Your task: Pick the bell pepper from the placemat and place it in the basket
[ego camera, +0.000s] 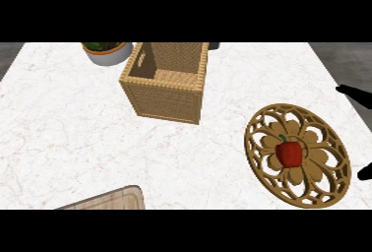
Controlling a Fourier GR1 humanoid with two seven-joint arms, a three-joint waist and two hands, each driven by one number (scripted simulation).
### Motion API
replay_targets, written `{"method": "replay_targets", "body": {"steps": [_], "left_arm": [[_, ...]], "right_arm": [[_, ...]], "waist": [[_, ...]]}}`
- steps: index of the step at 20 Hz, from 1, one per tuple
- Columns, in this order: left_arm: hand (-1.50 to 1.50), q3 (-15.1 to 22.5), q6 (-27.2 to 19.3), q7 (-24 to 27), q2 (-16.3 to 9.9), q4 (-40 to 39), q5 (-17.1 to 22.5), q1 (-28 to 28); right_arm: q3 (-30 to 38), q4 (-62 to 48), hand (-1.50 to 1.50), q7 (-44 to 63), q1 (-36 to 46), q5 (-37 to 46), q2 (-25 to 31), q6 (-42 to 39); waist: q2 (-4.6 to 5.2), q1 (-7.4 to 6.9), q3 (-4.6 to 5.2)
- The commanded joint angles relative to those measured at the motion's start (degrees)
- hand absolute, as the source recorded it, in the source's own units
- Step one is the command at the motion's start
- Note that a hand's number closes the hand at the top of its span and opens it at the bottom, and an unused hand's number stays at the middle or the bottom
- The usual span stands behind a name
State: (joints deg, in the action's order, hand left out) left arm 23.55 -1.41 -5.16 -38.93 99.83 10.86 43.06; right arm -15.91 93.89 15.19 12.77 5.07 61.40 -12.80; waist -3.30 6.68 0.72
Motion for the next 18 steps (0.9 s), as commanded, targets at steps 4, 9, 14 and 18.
{"method": "replay_targets", "body": {"steps": [4,9,14,18], "left_arm": [[0.00,-8.2,-4.7,9.7,5.3,10.0,0.1,-15.3],[0.00,-7.9,-5.1,10.1,5.7,10.0,-0.3,-15.8],[0.00,-7.8,-5.1,11.0,6.0,9.7,-0.6,-16.2],[0.00,-7.9,-5.1,12.1,6.2,8.8,-0.5,-15.9]], "right_arm": [[0.8,1.5,-1.50,2.4,-0.4,-2.2,-1.4,0.5],[0.7,2.1,-1.50,3.1,-1.1,-2.3,-3.4,2.4],[0.2,2.3,-1.50,3.9,-1.3,-0.9,-4.9,4.5],[-0.9,2.9,-1.50,4.3,-2.2,0.9,-5.8,5.9]], "waist": [[0.24,1.07,-0.42],[0.71,1.41,-0.59],[1.06,0.85,-0.57],[1.00,0.53,-0.48]]}}
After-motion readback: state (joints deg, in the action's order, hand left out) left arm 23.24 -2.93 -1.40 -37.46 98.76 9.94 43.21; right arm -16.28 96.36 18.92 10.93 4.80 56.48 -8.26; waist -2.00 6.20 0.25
